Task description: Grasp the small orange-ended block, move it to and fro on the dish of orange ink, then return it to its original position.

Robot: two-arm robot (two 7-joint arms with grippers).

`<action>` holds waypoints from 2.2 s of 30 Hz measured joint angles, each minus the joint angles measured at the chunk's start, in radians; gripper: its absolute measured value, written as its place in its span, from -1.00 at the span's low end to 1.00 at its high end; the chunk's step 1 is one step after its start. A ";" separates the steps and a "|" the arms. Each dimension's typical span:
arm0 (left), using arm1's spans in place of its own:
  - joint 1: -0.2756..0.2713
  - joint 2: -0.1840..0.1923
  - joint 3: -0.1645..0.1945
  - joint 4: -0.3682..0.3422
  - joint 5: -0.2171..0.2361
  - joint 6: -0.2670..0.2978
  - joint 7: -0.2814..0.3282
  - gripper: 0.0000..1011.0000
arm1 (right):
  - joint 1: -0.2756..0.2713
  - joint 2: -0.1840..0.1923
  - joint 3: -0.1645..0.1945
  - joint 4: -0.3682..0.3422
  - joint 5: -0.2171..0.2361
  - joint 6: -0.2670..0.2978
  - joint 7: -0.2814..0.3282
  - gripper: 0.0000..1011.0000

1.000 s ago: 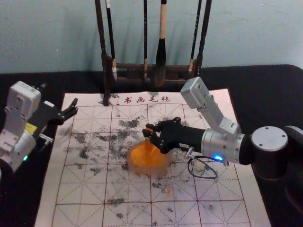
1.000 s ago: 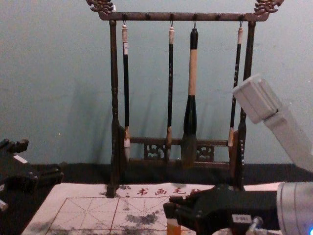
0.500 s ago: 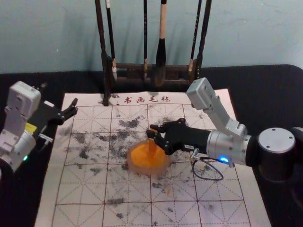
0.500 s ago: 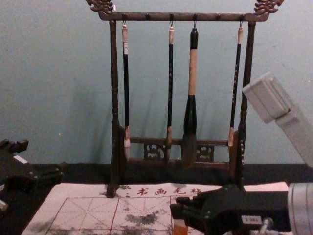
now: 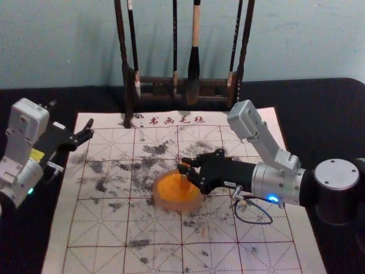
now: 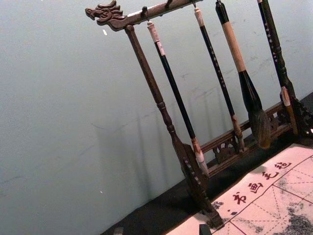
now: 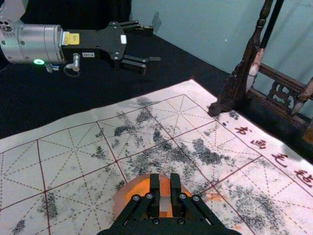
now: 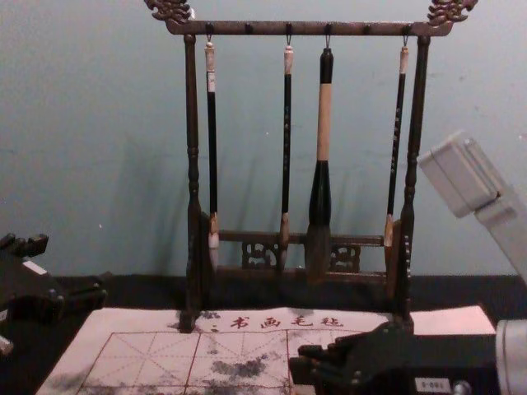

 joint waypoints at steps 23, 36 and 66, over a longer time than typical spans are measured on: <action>0.000 0.000 0.000 0.000 0.000 0.000 0.000 0.98 | 0.023 -0.036 -0.031 0.022 0.002 0.003 0.005 -0.79; 0.000 0.000 0.000 0.000 0.000 0.000 0.000 0.98 | 0.052 -0.067 -0.033 0.069 -0.009 -0.004 -0.011 -0.79; 0.000 0.000 0.000 0.000 0.000 0.000 0.000 0.98 | 0.041 -0.056 0.000 0.061 -0.016 -0.004 -0.027 -0.79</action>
